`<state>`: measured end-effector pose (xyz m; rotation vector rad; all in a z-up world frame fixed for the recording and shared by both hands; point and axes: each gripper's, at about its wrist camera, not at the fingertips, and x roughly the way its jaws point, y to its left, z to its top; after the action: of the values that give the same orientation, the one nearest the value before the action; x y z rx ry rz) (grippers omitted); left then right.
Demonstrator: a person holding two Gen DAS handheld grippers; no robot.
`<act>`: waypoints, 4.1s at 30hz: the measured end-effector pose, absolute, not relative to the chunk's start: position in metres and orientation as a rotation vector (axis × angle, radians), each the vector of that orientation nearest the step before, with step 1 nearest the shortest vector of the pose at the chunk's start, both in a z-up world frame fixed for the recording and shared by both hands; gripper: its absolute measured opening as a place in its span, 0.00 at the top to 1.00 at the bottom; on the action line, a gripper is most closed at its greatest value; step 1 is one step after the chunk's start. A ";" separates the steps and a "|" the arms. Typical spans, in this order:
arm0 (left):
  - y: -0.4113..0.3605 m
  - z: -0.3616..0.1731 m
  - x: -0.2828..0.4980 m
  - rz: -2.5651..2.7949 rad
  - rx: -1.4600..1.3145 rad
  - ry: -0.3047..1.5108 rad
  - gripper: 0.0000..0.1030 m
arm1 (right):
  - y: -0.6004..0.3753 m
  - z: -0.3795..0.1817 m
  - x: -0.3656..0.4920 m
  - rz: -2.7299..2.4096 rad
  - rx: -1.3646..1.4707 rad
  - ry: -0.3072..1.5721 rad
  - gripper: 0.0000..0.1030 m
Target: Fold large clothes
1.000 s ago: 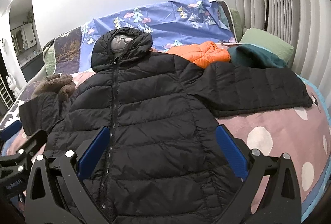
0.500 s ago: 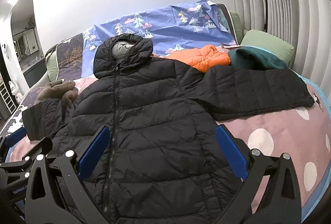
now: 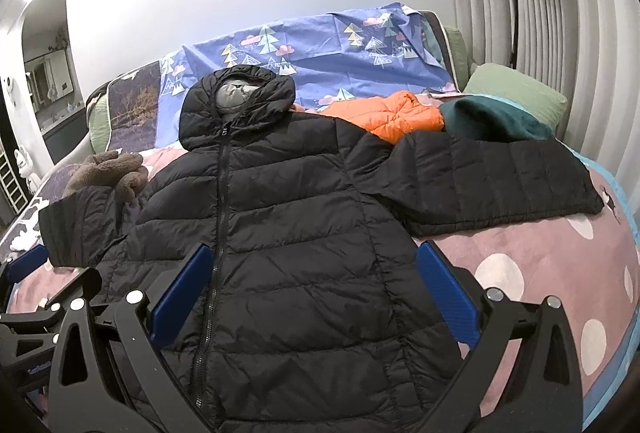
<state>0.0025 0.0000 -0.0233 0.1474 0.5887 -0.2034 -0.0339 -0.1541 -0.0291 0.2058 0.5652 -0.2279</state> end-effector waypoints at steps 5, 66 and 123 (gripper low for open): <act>0.002 -0.025 0.006 -0.203 0.142 0.604 0.02 | -0.155 -0.031 -0.032 -0.234 0.205 0.578 0.01; 0.024 0.026 0.237 -0.353 -0.010 0.686 0.02 | -0.239 0.025 0.169 0.108 0.295 0.611 0.16; 0.036 -0.084 0.179 -0.542 0.031 0.812 0.21 | -0.154 -0.078 0.166 0.176 0.125 0.857 0.68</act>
<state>0.1787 0.0364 -0.0839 0.0312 0.8119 -0.5415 0.1657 -0.1543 -0.0780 0.1252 0.8567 0.1765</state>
